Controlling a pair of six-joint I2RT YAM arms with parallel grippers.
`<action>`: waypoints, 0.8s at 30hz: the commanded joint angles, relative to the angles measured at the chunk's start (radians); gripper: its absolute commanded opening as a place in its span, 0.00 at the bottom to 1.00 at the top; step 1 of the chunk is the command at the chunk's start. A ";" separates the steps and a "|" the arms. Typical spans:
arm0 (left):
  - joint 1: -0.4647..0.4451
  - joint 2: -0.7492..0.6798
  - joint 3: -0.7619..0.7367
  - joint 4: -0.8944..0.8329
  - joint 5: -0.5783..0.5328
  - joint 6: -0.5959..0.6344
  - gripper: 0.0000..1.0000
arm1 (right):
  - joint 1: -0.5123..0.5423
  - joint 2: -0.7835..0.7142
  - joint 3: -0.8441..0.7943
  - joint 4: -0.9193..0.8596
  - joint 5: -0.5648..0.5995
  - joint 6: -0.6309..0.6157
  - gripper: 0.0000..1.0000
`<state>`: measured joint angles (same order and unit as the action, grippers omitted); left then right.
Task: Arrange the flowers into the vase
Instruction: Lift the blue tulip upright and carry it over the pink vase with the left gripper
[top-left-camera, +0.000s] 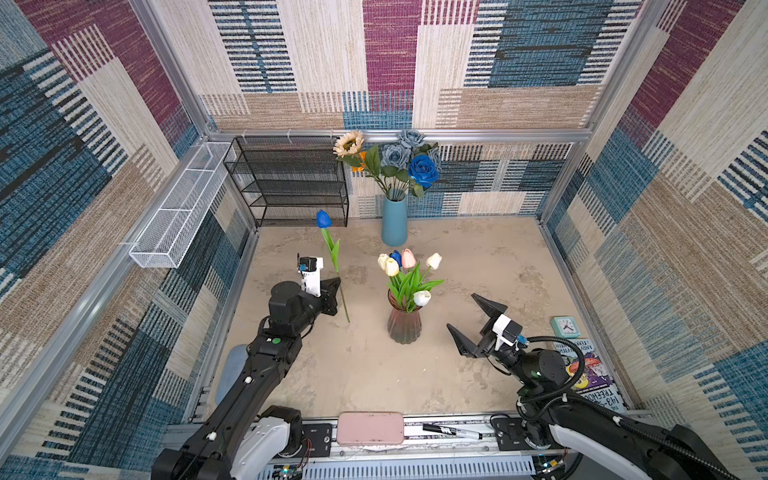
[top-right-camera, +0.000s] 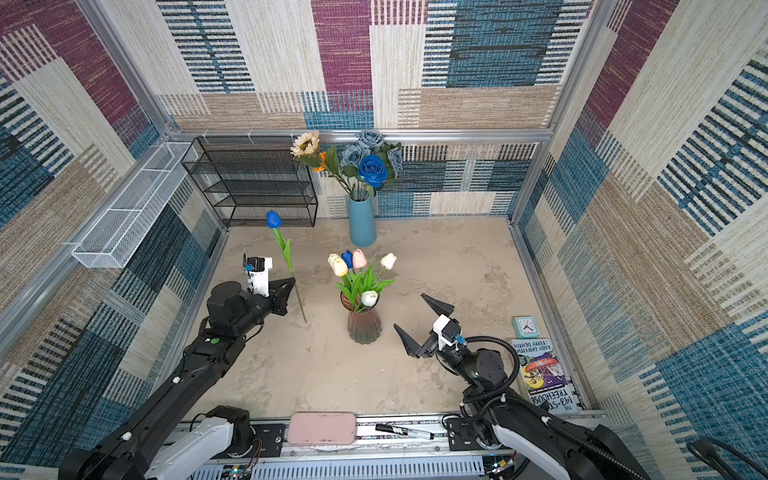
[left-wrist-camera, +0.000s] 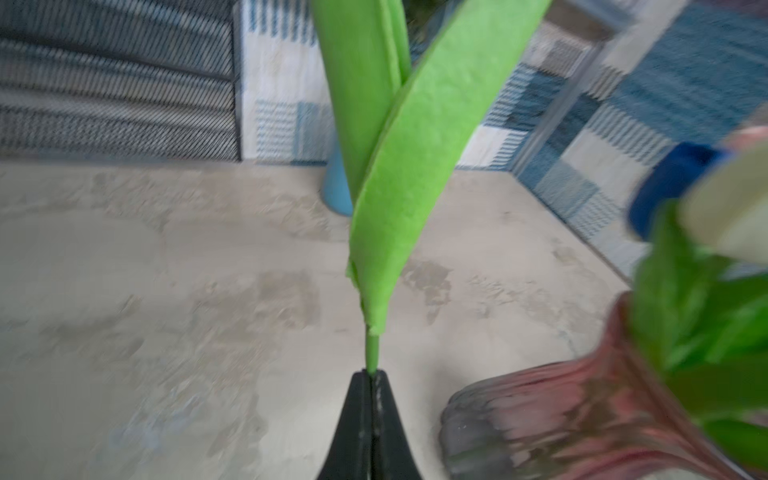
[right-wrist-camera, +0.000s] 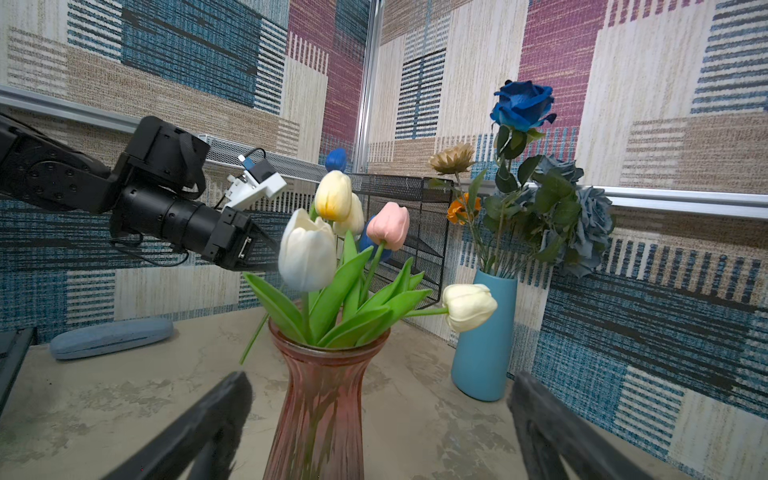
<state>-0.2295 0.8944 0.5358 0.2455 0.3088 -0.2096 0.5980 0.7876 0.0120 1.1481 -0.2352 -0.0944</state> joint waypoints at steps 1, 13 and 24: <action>-0.036 -0.096 -0.055 0.232 0.065 0.060 0.00 | 0.002 0.002 0.004 0.020 0.012 0.001 1.00; -0.086 -0.228 0.031 0.299 0.331 0.026 0.00 | 0.002 0.009 0.004 0.032 0.011 0.005 1.00; -0.255 -0.051 0.144 0.403 0.236 0.119 0.00 | 0.002 -0.047 -0.002 0.007 0.007 0.003 1.00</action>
<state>-0.4725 0.8047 0.6666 0.5453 0.5941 -0.1349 0.5980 0.7429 0.0120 1.1477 -0.2321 -0.0944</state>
